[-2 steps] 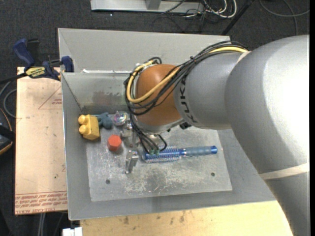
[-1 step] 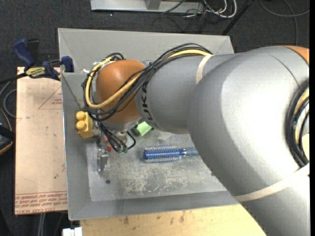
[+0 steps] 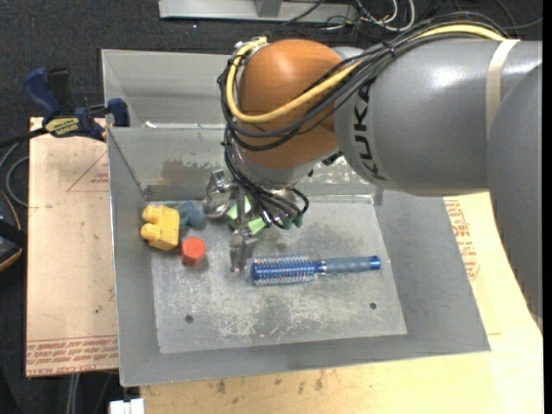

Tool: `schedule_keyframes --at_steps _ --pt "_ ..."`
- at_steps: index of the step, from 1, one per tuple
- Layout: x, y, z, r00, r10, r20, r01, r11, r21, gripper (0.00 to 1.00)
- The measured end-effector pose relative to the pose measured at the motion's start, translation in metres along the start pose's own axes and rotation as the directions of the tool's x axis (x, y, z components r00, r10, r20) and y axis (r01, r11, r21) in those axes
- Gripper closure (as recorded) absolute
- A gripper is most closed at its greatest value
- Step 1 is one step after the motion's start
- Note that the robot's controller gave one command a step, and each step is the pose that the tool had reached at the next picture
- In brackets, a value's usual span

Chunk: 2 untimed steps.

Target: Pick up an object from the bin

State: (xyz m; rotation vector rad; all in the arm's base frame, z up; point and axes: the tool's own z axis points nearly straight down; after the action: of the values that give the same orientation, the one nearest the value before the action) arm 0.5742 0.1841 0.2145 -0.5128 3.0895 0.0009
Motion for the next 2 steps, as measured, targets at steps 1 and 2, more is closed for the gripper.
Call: schedule_keyframes --at_steps 1,2 --pt "-0.053 0.056 0.077 0.949 0.314 -0.011 -0.315 0.949 0.000 0.00" --pt "-0.069 0.042 0.113 0.895 0.446 0.011 -0.446 0.895 -0.009 0.00"
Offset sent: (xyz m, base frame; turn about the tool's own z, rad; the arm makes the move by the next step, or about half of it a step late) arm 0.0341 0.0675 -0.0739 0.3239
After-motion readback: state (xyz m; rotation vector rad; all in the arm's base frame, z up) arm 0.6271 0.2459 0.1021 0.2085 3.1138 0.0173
